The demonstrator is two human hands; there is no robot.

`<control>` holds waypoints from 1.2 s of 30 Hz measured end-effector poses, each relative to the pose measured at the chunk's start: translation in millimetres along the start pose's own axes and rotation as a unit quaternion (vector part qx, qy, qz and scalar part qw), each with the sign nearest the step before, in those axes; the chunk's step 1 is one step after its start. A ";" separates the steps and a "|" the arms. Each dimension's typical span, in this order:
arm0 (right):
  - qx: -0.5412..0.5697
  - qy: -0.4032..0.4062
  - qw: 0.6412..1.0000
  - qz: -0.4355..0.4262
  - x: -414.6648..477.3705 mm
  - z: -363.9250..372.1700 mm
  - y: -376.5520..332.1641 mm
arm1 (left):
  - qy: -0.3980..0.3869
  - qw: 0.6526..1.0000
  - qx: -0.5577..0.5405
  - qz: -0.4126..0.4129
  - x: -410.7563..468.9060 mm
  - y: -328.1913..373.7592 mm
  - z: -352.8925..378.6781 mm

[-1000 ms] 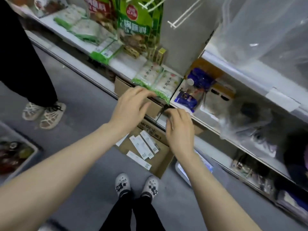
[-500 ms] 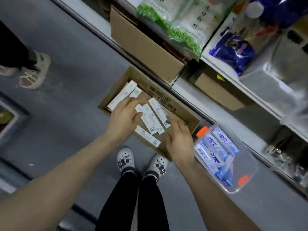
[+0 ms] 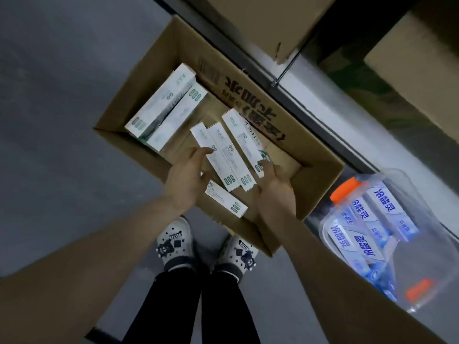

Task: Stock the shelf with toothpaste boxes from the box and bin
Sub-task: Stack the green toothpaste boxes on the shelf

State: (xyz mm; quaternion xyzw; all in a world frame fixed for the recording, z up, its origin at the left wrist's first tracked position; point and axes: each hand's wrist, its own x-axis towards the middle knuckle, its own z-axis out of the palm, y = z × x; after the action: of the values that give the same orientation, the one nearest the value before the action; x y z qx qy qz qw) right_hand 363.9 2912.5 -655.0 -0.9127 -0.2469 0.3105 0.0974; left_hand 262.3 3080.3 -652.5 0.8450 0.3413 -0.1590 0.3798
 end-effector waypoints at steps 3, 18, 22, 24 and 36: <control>-0.005 -0.015 1.000 0.020 35.2 25.5 21.0 | -0.023 0.999 -0.019 -0.032 26.4 -13.4 30.4; 0.041 -0.082 0.993 0.072 136.5 102.7 77.4 | 0.064 0.973 -0.126 -0.184 104.5 -48.5 126.6; 0.072 -0.111 0.987 0.093 139.5 107.9 86.9 | 0.090 0.959 -0.158 -0.218 112.7 -53.7 137.7; 0.071 -0.120 0.985 0.097 138.8 108.2 87.1 | 0.086 0.943 -0.201 -0.250 116.8 -56.7 143.4; 0.147 -0.011 0.977 0.151 88.5 111.0 102.6 | 0.043 0.929 -0.268 -0.254 126.6 -64.7 154.7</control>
State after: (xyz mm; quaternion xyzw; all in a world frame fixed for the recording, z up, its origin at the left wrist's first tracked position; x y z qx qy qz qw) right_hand 396.3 2872.3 -822.3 -0.9116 -0.0592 0.3648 0.1802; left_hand 306.4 3052.8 -856.1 0.6031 0.5899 -0.1164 0.5241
